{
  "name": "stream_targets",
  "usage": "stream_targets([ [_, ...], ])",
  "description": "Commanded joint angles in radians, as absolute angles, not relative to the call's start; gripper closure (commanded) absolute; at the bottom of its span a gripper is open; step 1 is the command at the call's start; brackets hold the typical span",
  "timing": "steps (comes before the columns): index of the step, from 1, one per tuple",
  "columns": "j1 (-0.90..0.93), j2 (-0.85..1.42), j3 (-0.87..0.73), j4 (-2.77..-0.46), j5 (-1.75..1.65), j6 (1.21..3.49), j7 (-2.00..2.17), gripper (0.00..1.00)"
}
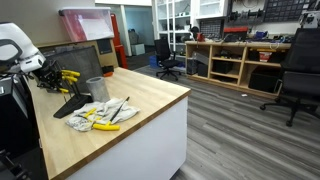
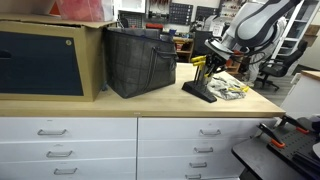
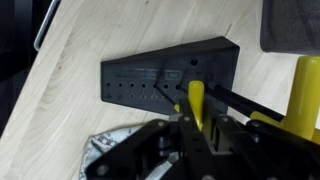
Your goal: Take the two yellow objects off of the stand
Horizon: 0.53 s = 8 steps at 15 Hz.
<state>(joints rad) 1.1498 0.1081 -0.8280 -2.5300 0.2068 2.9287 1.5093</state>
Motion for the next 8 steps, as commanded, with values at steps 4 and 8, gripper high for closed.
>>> stream_targets([
  [4, 1.238, -0.021, -0.947, -2.577, -0.096, 2.942, 1.723, 0.96],
  [8, 1.186, -0.175, -0.944, -2.621, -0.34, 2.888, 1.784, 0.96],
])
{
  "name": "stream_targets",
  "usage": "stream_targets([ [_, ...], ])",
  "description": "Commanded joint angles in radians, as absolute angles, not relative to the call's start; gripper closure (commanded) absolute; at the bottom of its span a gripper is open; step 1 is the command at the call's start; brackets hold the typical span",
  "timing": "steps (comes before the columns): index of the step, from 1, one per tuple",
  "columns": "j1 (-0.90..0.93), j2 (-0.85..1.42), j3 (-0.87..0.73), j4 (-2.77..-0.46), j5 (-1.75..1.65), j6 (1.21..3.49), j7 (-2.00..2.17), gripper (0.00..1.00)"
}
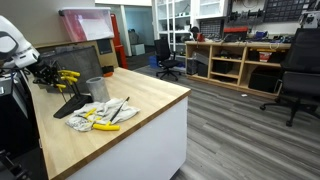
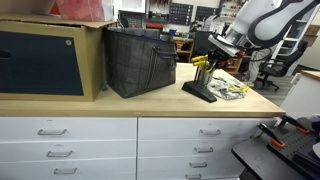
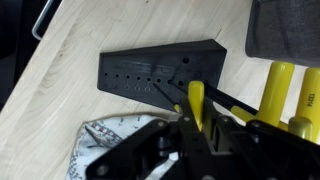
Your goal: Take the two yellow objects off of the stand
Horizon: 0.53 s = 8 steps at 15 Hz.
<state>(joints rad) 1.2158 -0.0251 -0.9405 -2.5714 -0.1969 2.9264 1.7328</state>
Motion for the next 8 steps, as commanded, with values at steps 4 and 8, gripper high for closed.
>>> stream_targets([
  [4, 1.028, -0.363, -0.841, -2.696, -0.598, 2.794, 1.87, 0.96],
  [8, 0.899, -0.588, -0.737, -2.802, -0.678, 2.601, 1.854, 0.96],
])
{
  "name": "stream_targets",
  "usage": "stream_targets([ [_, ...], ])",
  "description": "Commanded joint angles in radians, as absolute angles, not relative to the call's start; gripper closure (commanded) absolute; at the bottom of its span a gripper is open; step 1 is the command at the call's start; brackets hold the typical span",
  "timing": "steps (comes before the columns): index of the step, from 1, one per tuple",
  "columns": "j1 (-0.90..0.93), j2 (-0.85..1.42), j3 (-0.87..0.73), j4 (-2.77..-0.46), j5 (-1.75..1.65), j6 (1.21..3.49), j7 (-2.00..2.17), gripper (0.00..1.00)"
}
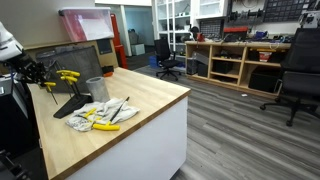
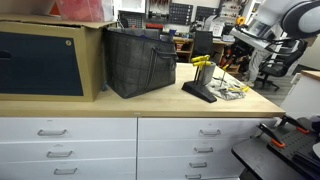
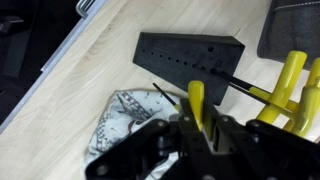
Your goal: Take the two yellow objects off of the stand
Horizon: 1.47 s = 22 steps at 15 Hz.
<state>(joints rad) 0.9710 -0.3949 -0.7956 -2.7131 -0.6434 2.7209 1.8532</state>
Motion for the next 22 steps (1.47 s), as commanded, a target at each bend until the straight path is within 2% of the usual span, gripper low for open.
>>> stream_targets([
  [1, 0.744, -0.589, -0.573, -2.842, -0.52, 2.595, 1.737, 0.96],
  [2, 0.895, -0.657, -0.717, -2.802, -0.606, 2.491, 1.806, 0.96],
  [8, 0.848, -0.768, -0.681, -2.785, -0.608, 2.249, 1.814, 0.96],
  [11, 0.823, -0.771, -0.709, -2.785, -0.623, 2.213, 1.822, 0.96],
  [16, 0.75, -0.709, -0.784, -2.779, -0.695, 2.278, 1.818, 0.96],
  [17, 0.573, -0.582, -0.637, -2.784, -0.547, 2.383, 1.7, 0.96],
  [19, 0.464, -0.518, -0.552, -2.769, -0.442, 2.457, 1.636, 0.96],
  [22, 0.248, -0.386, -0.33, -2.731, -0.235, 2.561, 1.526, 0.96],
])
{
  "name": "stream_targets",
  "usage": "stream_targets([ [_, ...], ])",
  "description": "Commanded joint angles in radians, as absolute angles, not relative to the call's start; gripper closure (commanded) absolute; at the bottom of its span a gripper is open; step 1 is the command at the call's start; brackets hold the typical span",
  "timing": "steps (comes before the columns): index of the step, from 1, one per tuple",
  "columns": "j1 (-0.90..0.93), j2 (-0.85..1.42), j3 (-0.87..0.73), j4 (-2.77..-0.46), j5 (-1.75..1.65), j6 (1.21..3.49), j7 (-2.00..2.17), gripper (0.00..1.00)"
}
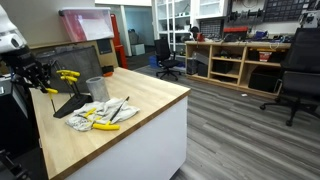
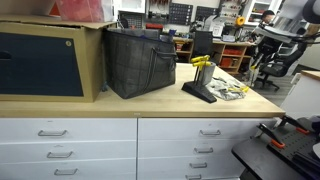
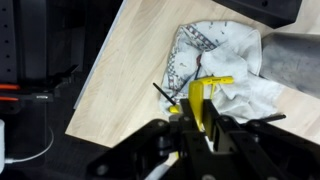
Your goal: Take the two yellow objects off of the stand
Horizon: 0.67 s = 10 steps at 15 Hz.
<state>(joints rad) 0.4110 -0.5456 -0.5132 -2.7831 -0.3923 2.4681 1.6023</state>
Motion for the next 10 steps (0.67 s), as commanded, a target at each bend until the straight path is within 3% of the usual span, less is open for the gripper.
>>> stream_targets([
  [1, 0.197, -0.352, -0.265, -2.709, -0.186, 2.573, 1.509, 0.96],
  [5, 0.031, -0.234, -0.062, -2.619, -0.128, 2.595, 1.522, 0.96],
  [10, -0.111, -0.174, 0.049, -2.528, -0.301, 2.581, 1.65, 0.96],
])
